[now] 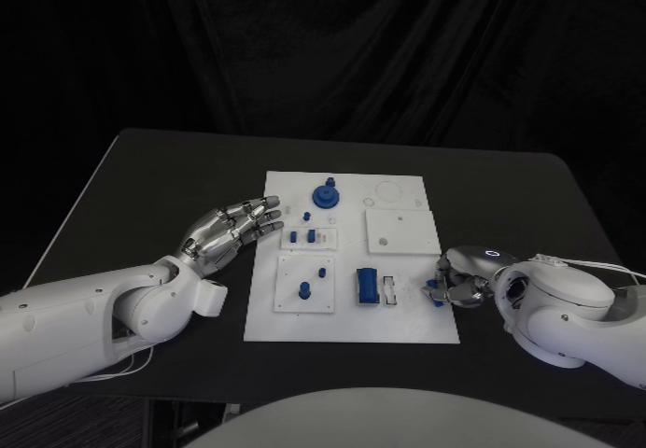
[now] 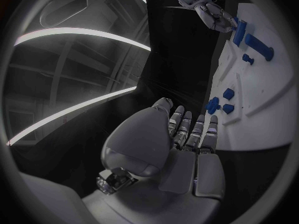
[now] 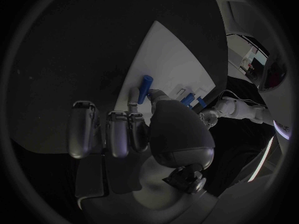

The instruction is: Assemble the parts on the task board

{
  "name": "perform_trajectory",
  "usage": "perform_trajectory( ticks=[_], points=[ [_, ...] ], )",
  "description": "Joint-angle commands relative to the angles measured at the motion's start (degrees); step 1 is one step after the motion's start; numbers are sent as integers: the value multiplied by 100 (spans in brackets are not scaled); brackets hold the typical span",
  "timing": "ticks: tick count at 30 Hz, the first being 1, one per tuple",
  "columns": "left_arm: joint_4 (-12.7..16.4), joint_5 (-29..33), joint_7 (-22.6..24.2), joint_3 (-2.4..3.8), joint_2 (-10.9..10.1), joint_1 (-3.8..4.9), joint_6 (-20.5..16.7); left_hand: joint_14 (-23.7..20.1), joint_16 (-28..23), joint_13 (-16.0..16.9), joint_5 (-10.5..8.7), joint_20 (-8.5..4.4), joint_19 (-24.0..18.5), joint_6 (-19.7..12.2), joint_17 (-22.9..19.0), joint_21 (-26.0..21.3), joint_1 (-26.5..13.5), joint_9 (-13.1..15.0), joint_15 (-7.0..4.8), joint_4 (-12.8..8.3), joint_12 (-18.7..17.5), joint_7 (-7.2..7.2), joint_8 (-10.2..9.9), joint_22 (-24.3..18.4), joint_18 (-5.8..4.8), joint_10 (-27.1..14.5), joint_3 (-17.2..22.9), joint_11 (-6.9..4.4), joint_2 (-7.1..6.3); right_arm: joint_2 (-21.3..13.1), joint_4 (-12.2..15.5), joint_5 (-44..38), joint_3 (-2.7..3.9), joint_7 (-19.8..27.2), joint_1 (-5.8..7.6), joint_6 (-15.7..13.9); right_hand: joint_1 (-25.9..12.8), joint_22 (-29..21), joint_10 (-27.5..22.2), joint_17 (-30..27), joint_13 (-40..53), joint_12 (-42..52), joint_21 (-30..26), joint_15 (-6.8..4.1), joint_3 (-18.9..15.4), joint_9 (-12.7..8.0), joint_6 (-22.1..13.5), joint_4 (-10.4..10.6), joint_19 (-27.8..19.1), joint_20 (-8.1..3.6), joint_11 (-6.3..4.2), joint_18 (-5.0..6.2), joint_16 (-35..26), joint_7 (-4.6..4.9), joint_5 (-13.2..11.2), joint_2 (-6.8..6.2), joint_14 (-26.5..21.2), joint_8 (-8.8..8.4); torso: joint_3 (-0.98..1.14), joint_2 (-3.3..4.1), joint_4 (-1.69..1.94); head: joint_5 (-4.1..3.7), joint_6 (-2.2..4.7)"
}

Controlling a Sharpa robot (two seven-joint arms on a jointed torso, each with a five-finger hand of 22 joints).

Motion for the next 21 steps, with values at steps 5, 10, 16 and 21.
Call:
perform_trajectory(
  ticks=[5,10,16,21],
  points=[
    [-5,23,11,4,25,-14,110,31,27,0,-1,3,8,-45,2,14,-57,-4,14,-11,-7,29,10,-8,-50,15,44,33,-20,124,-139,34,-34,48,-97,266,205,1086,607,1151,1510,16,-96,-26,64,-100,-98,-98,66,-50,-30,-41,-66,-7,65,20,529,-149,5,-3,-1,22,1],
    [-8,23,-2,4,30,-16,118,31,31,1,-2,3,8,-50,3,14,-59,-5,15,-9,-4,31,9,-7,-50,15,52,37,-18,154,-170,49,-33,172,-122,169,735,1087,607,1152,1510,16,-104,-34,636,-139,-97,-474,65,-62,-34,-40,-66,-4,246,12,530,-180,2,-2,-6,49,1],
    [-28,23,-14,4,41,-18,110,31,33,0,-3,4,6,-53,3,13,-61,-5,16,-7,-6,34,8,-10,-51,13,60,42,-16,130,-58,260,-31,547,-132,-447,445,1129,607,1182,1510,16,20,7,1923,-46,-84,-613,125,-25,14,-70,-44,53,624,-385,538,-26,4,-1,-1,48,1],
    [-37,23,-17,4,50,-20,99,13,18,-1,0,2,7,-73,0,13,-69,-8,4,-2,-12,46,4,-9,-52,4,98,61,-10,90,91,929,-27,915,-133,-961,353,1130,607,1193,1510,16,25,12,2051,-33,-75,-634,127,-19,19,-70,-37,57,647,-430,540,-2,5,5,4,47,1]
  ],
)
